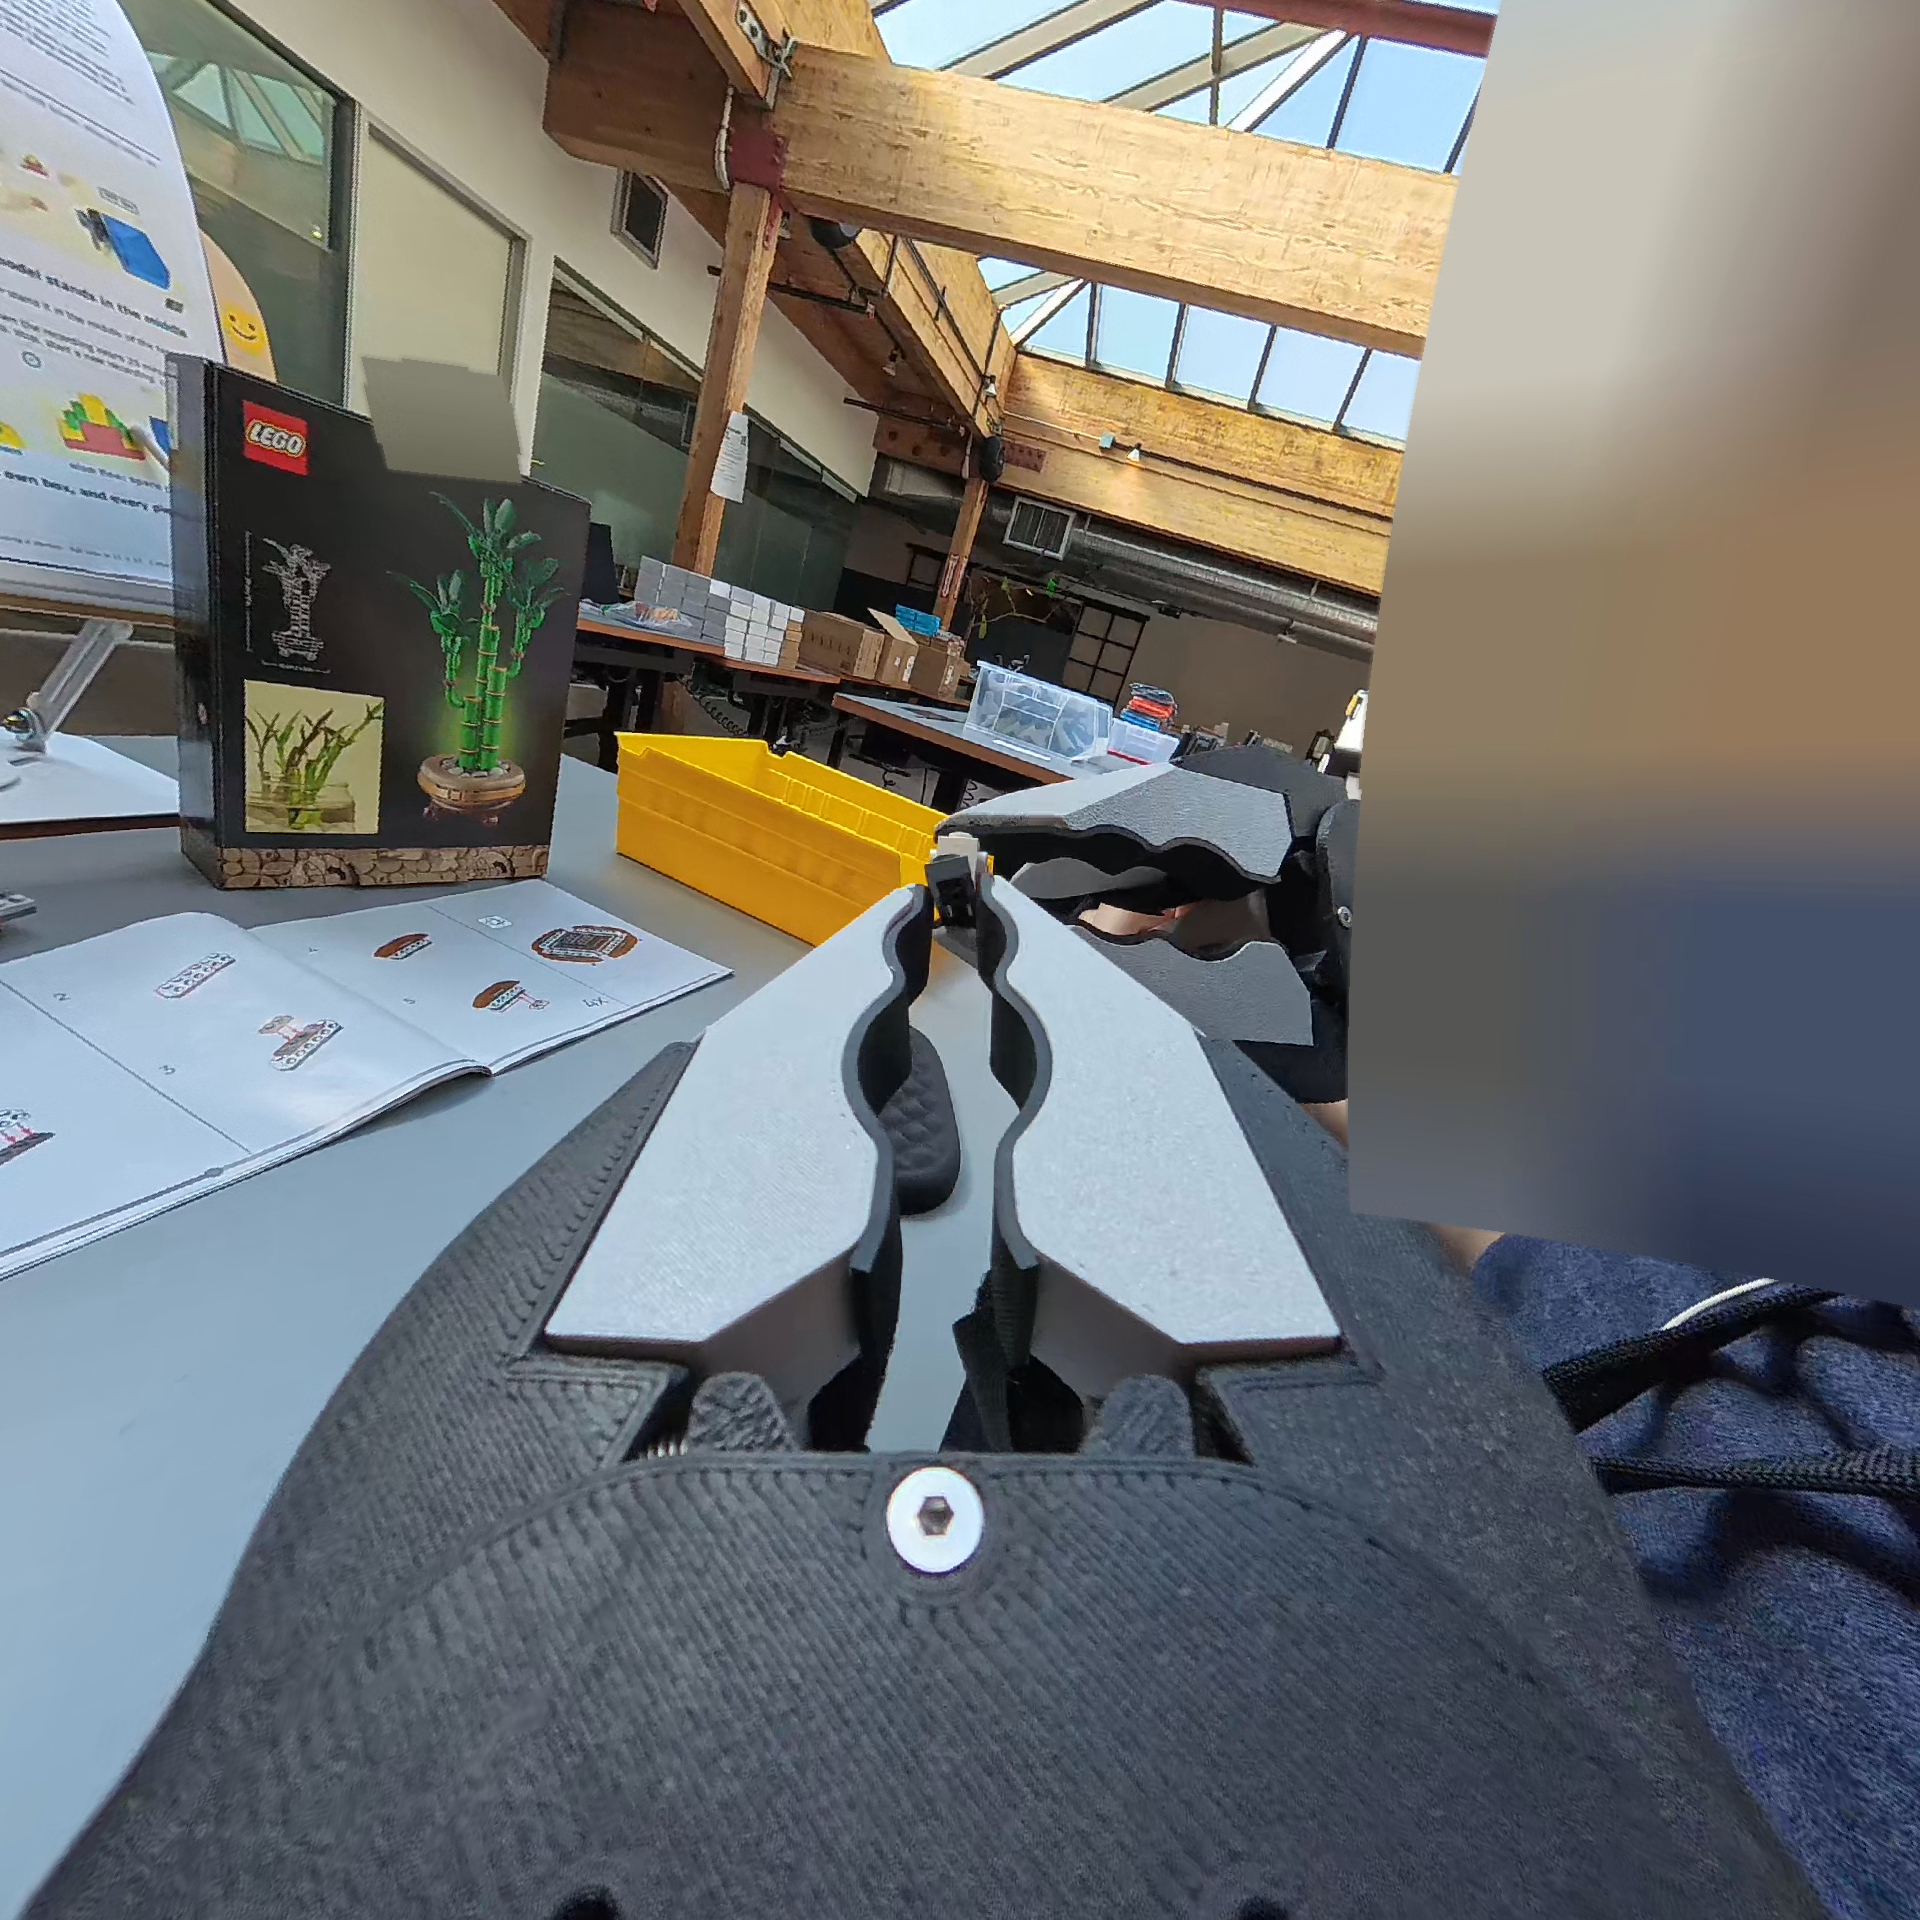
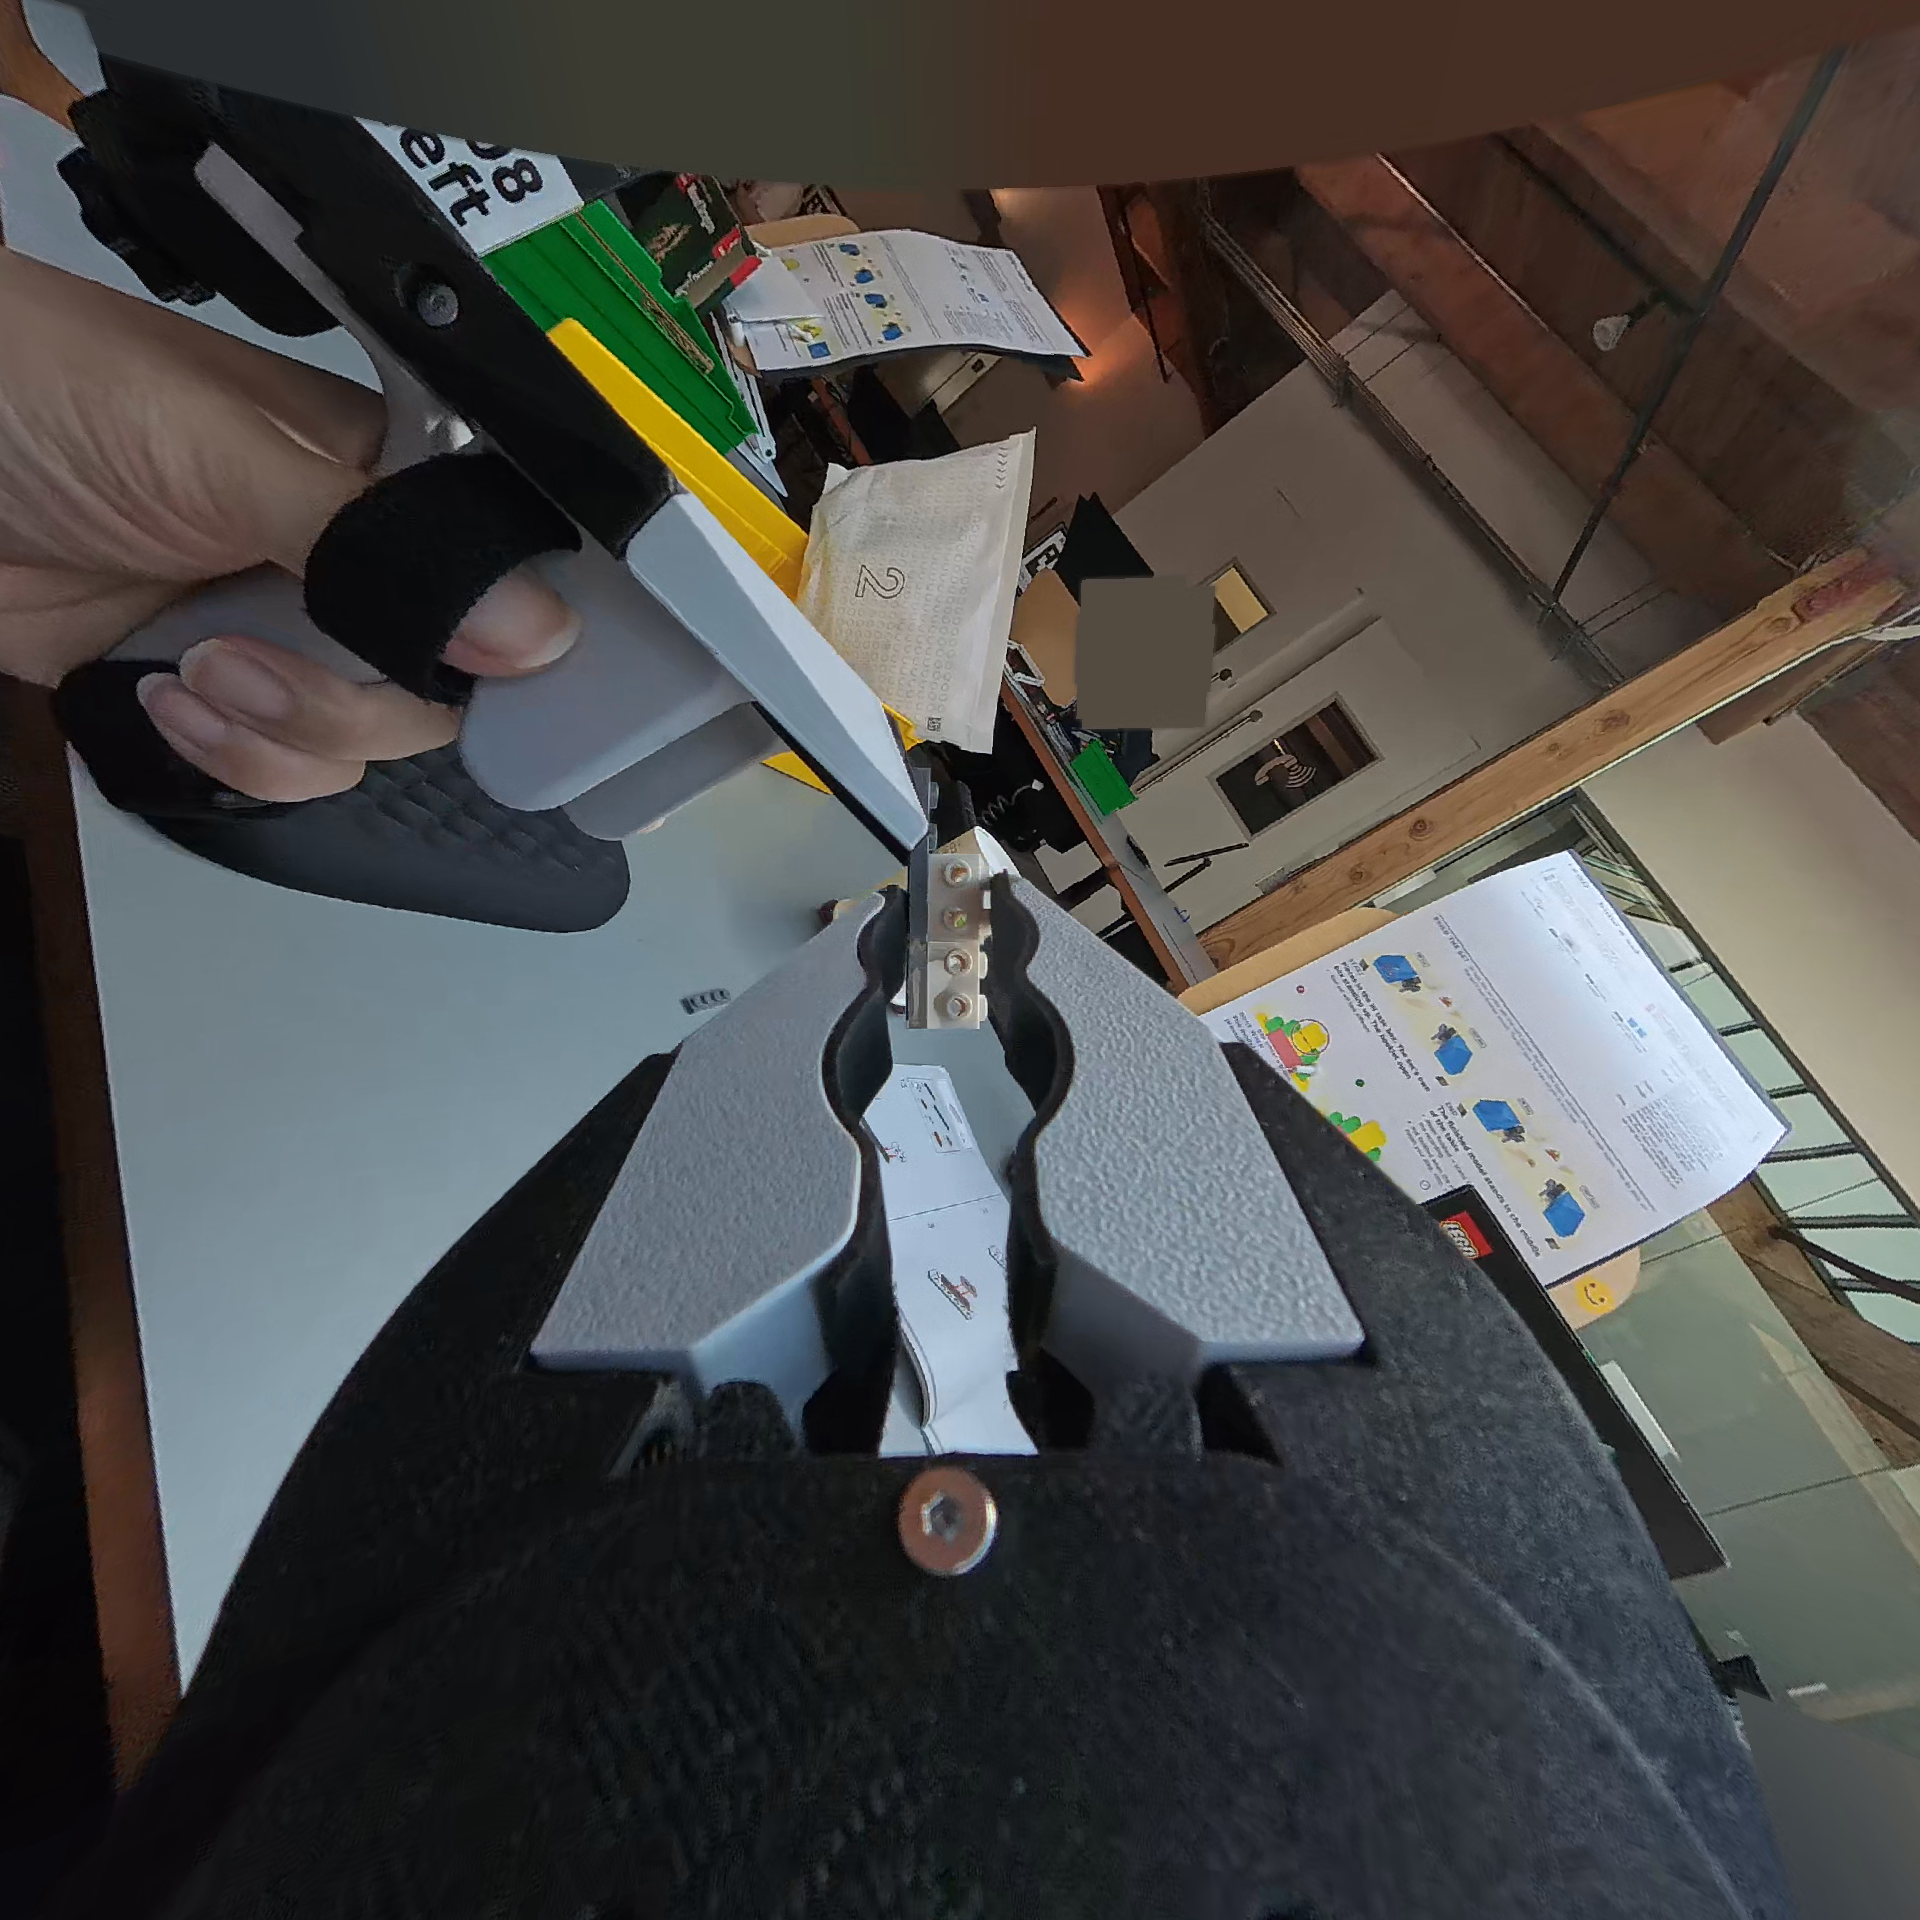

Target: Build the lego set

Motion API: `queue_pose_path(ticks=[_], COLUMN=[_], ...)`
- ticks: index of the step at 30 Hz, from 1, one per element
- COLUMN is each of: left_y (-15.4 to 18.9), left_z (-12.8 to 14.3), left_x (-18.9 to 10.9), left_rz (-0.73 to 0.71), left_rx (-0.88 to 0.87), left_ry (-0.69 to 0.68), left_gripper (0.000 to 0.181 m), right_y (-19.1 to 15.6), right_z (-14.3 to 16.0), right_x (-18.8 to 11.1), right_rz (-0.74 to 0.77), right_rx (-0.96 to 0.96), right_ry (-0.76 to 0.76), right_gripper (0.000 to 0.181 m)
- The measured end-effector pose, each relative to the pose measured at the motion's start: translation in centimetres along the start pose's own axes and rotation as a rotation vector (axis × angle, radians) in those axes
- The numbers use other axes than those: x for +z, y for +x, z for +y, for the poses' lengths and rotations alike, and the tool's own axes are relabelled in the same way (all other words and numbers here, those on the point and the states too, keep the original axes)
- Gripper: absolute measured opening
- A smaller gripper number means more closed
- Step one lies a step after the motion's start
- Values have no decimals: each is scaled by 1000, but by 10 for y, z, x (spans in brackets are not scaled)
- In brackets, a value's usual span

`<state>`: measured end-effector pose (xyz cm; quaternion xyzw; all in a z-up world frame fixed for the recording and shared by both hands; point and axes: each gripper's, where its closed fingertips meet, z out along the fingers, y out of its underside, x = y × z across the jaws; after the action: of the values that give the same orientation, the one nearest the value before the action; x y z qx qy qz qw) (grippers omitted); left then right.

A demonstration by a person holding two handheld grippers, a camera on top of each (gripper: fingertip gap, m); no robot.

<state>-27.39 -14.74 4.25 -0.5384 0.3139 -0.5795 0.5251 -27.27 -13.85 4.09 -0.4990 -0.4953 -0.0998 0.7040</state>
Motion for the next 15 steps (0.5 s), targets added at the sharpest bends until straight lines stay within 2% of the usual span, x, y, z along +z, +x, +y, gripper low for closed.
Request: queue_pose_path(ticks=[7,15], left_y=[2,0], left_z=[0,7], left_x=[3,3], left_rz=[15,-5], left_rx=[2,72], left_ry=[33,-30], left_gripper=[6,5], right_y=[1,-4], right_z=[-1,4], right_x=[-1,-1], right_rz=[28,1], right_rx=[-56,-10], right_ry=[3,-6], right_gripper=[15,14])
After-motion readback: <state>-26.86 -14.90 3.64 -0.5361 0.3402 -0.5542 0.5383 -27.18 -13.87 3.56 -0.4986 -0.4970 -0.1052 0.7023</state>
